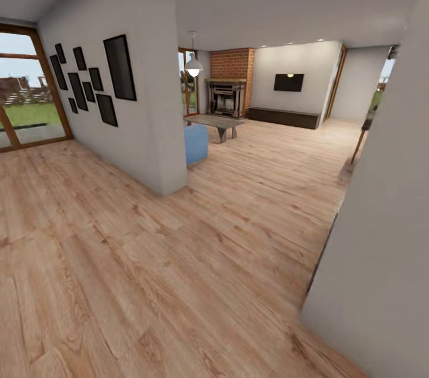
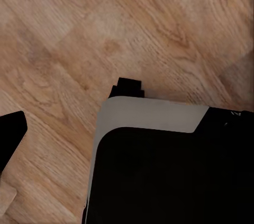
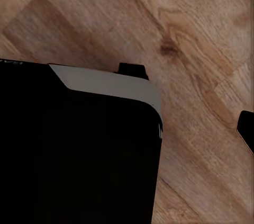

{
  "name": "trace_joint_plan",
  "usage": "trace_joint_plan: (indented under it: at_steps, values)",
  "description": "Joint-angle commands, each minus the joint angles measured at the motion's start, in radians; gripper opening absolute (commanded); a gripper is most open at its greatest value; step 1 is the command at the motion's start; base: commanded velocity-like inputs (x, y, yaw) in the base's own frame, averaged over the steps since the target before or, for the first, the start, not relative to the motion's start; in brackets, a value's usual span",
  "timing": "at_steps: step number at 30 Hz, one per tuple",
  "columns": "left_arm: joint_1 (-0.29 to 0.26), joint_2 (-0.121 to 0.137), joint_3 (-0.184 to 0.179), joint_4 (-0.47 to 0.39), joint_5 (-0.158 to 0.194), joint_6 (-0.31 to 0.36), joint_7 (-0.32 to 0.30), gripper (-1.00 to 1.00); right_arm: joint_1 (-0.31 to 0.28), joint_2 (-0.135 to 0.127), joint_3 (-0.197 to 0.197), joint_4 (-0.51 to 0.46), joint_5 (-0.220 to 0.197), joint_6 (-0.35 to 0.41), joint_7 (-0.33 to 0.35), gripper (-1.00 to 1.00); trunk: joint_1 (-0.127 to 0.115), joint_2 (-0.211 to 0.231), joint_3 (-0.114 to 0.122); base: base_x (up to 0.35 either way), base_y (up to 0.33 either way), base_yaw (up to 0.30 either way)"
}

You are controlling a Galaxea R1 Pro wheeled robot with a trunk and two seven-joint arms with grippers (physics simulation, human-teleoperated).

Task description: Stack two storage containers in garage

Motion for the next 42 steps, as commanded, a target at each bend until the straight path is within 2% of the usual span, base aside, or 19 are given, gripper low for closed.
trace_joint_plan:
  at_steps: [1, 42]
  values:
    - [-0.001, 0.0, 0.005, 0.0, 0.008, 0.004, 0.001, 1.0, -0.001, 0.001, 0.008, 0.003, -0.009, -0.006, -0.001, 1.0, 0.001, -0.001, -0.001, 0.323, 0.0, 0.0]
    - [-0.001, 0.0, 0.005, 0.0, 0.008, 0.003, 0.002, 1.0, -0.001, 0.002, 0.01, 0.003, -0.005, -0.006, -0.001, 1.0, 0.001, -0.001, -0.001, 0.323, 0.0, 0.0]
